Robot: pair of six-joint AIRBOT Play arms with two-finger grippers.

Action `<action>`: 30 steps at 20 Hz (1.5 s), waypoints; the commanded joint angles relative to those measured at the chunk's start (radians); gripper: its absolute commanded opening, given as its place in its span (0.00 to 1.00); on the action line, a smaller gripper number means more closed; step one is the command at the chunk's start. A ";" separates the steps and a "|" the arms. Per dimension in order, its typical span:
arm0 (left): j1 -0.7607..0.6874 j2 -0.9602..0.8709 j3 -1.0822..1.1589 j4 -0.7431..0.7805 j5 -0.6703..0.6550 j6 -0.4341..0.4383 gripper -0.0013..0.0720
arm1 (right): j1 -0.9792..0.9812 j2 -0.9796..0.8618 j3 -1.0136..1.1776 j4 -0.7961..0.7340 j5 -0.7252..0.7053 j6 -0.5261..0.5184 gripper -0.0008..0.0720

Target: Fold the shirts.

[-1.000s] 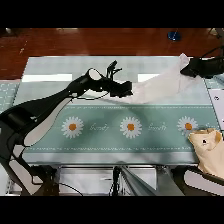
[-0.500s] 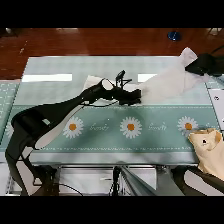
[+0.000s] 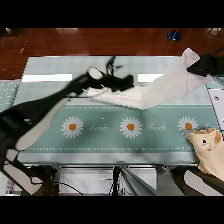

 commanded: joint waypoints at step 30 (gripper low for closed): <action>0.722 0.921 -0.286 0.629 -0.429 0.136 0.05 | 0.785 -0.604 0.000 0.185 -1.009 0.268 0.23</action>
